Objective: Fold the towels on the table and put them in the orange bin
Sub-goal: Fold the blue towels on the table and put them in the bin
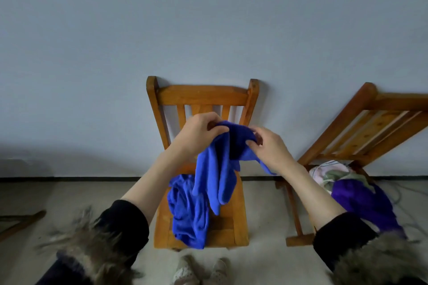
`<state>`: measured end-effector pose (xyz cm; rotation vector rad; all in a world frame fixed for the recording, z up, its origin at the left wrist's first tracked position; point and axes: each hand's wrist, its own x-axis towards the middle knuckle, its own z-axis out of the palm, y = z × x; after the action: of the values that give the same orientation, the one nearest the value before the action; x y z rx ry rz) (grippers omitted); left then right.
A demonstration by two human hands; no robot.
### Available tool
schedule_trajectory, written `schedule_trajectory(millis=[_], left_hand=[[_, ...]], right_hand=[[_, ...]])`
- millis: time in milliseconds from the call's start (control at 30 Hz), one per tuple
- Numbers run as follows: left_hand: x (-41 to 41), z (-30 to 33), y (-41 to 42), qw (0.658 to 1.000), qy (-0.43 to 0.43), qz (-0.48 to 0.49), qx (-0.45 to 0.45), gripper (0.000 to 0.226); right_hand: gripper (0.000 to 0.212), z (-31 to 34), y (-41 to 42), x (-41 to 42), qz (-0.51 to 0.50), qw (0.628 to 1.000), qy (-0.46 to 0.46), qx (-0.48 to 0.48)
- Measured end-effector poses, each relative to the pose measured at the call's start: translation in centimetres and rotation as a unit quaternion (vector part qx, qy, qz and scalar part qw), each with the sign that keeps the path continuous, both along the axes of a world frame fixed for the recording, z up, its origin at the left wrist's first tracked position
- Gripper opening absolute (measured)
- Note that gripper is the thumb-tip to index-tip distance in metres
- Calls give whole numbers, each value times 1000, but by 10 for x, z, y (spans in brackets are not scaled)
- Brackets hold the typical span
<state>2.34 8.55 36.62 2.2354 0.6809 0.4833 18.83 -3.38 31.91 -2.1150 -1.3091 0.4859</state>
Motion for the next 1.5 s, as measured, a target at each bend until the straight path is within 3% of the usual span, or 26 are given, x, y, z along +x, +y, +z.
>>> schedule_trajectory(millis=[133,333,533,733,867,967,1133,1267,1400,1500], left_hand=[[9,9,-6,999,22,-24,38,16],[-3,6,-11,1000,-19,-3,23,8],[-34,-21,3,989,36,144,16,1],[-78,-23,8,951,-30,307,-35,12],[-116,-10,14,909,-62,406,-66,10],[-151,3,18,899,-45,431,-67,12],[-229,27,11,885,-2,465,13,11],[-302,41,-8,847,-4,528,69,23],[-379,46,-32,777,-11,618,121,21],[-441,35,-54,722,48,674,151,10]], right_hand=[[24,-1,1,-17,24,998,43,43],[14,24,4,-32,0,989,47,140],[16,66,22,-42,39,986,42,158],[13,81,37,-53,72,979,50,182],[9,75,55,-71,109,979,-46,167],[13,72,72,-93,128,967,-149,161],[26,67,103,-150,171,961,-176,129],[29,70,127,-211,222,954,-158,127],[24,78,148,-292,254,948,-124,147],[24,84,159,-362,282,943,-84,153]])
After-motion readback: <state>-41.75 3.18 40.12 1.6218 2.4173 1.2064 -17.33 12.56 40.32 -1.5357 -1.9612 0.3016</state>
